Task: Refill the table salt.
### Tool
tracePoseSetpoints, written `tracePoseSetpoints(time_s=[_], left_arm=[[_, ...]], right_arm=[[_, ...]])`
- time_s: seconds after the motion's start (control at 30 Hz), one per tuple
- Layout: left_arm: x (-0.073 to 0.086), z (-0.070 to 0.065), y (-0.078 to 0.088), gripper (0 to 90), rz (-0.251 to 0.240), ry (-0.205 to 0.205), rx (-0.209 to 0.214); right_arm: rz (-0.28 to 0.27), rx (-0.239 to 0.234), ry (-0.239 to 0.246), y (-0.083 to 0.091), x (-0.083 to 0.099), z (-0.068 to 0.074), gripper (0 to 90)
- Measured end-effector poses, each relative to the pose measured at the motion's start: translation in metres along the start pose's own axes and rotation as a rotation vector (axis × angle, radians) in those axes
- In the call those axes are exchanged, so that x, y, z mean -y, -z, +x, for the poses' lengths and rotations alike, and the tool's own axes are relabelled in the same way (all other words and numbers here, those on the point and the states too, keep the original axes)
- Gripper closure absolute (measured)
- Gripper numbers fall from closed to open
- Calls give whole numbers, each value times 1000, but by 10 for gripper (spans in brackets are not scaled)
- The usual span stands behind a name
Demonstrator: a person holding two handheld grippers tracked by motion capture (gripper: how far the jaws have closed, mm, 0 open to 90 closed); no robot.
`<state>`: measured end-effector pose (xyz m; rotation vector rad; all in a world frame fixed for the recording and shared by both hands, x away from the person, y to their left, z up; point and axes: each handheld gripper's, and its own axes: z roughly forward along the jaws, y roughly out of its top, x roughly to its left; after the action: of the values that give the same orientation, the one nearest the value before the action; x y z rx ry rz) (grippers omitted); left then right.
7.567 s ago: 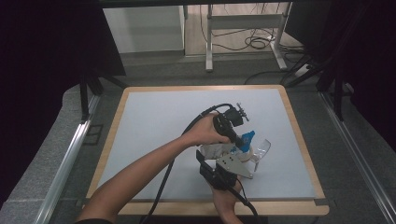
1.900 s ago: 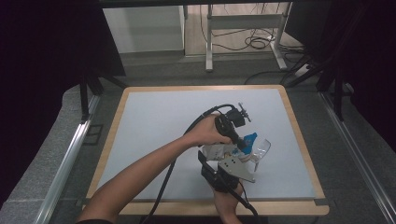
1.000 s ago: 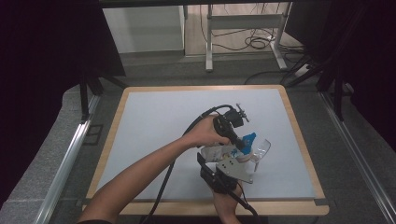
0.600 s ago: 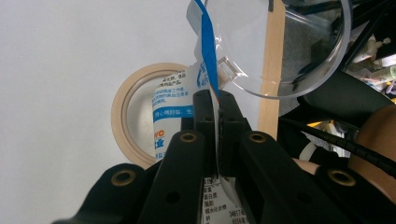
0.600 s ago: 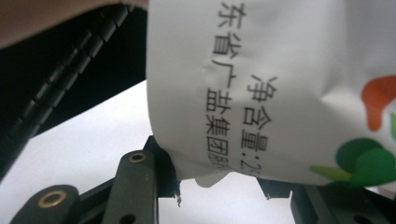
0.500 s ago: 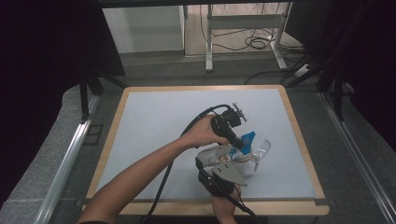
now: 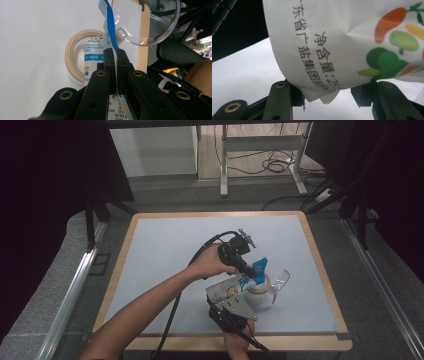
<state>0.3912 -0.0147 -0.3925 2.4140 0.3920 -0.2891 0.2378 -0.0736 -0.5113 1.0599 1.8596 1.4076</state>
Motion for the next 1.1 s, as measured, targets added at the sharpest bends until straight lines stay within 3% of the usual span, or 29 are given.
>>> tracePoseSetpoints(time_s=[0.8, 1.1], left_arm=[[8, -1, 8, 900, -61, -4, -1], [18, -1, 23, 900, -102, -9, -20]], right_arm=[[53, -6, -7, -3, 7, -6, 518], [81, -2, -2, -5, 11, -10, 517]])
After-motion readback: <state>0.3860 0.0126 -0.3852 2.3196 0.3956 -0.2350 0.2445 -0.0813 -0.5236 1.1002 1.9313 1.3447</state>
